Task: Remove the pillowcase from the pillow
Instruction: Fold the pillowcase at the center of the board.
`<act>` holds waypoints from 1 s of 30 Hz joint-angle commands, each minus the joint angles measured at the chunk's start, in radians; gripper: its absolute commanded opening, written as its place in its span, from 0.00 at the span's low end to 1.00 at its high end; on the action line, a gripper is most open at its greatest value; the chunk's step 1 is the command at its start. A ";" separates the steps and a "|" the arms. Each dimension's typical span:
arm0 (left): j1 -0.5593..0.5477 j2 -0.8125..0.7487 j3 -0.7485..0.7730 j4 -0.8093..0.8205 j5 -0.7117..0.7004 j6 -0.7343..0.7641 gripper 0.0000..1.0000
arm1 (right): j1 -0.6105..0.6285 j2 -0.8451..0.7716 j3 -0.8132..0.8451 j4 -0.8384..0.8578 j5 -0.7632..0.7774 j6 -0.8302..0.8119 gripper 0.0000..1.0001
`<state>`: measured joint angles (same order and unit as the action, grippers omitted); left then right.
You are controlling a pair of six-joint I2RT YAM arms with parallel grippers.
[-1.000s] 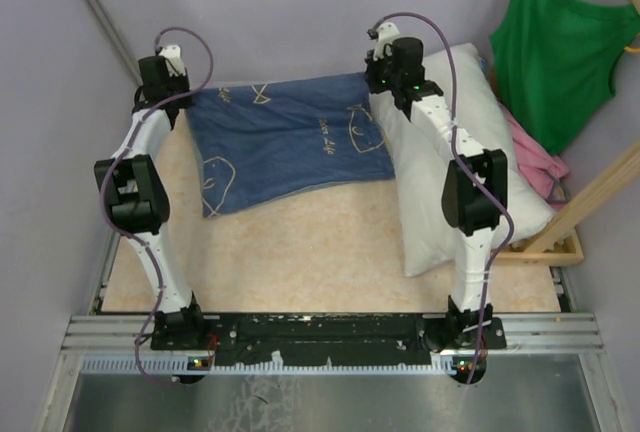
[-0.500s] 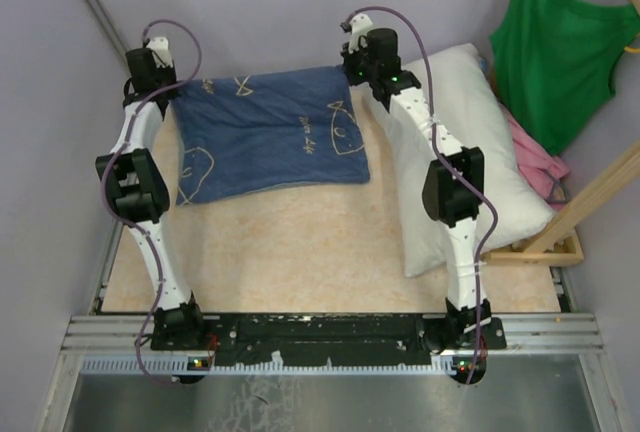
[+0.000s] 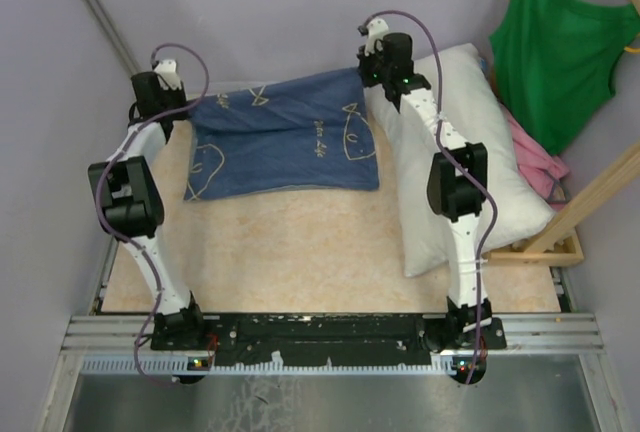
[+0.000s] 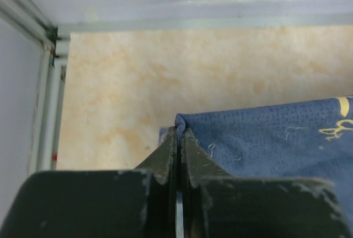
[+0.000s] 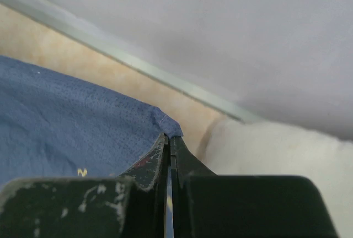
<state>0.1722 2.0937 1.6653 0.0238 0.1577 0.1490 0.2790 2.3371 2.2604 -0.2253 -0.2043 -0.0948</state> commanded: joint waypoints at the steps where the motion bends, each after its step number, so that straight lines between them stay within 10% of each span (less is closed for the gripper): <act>1: 0.011 -0.154 -0.173 0.168 -0.011 -0.042 0.00 | -0.009 -0.173 -0.218 0.117 -0.008 -0.014 0.00; 18: -0.006 -0.460 -0.592 0.061 -0.213 -0.391 0.00 | -0.029 -0.616 -0.963 0.295 -0.015 0.239 0.00; 30: -0.013 -0.475 -0.888 0.099 -0.126 -0.562 0.00 | -0.028 -0.586 -1.263 0.363 -0.041 0.535 0.02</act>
<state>0.1574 1.6493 0.8383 0.0795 0.0051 -0.3614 0.2646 1.7390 1.0008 0.1036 -0.2516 0.3481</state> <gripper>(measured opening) 0.013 0.007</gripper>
